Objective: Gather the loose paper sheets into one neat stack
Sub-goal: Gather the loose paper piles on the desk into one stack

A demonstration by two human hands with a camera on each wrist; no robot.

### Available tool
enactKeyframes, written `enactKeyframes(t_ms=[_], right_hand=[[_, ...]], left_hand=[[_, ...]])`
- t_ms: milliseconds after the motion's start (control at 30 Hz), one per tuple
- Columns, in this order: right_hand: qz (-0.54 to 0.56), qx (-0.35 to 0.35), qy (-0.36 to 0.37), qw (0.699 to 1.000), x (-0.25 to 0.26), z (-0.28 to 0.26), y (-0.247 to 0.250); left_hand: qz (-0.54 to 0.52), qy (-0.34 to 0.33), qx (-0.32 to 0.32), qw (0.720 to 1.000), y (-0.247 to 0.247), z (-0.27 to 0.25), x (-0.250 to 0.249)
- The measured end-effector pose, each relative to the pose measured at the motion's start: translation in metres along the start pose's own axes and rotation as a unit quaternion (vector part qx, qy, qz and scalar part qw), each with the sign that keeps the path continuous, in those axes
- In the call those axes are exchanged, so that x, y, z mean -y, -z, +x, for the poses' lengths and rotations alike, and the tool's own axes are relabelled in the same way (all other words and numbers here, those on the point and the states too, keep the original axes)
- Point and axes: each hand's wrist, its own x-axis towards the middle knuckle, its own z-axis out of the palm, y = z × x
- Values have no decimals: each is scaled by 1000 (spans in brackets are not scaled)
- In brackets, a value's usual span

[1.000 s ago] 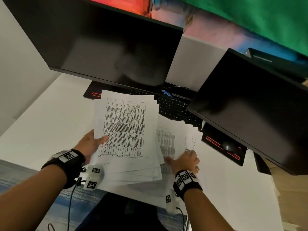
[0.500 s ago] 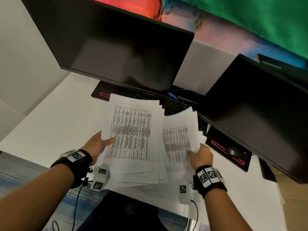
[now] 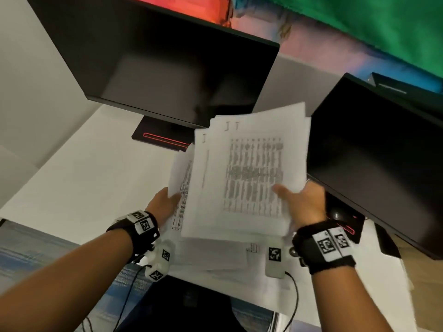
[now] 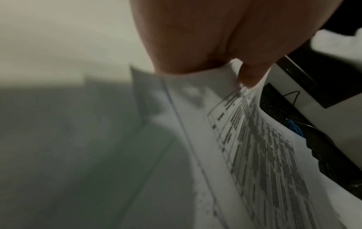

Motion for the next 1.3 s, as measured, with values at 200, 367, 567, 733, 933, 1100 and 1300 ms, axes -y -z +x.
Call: enactKeyframes(t_ms=[200, 367, 567, 733, 933, 1100, 1300], right_hand=[[-186, 86, -55, 977, -84, 36, -70], [-246, 131, 11, 960, -112, 39, -106], [19, 134, -1, 991, -81, 39, -70], [97, 78, 126, 984, -11, 22, -39], [208, 65, 205, 954, 10, -9, -32], [137, 75, 188, 970, -11, -10, -43], [173, 81, 106, 976, -9, -14, -46]], left_hand=[[-134, 79, 4, 988, -8, 24, 9], [33, 11, -69, 997, -21, 3, -16], [-129, -157, -25, 979, 23, -27, -44], [-220, -244, -27, 944, 54, -61, -103], [-147, -317, -71, 934, 52, -73, -118], [-167, -258, -50, 950, 37, -62, -98], [-154, -257, -82, 950, 40, -56, -102]])
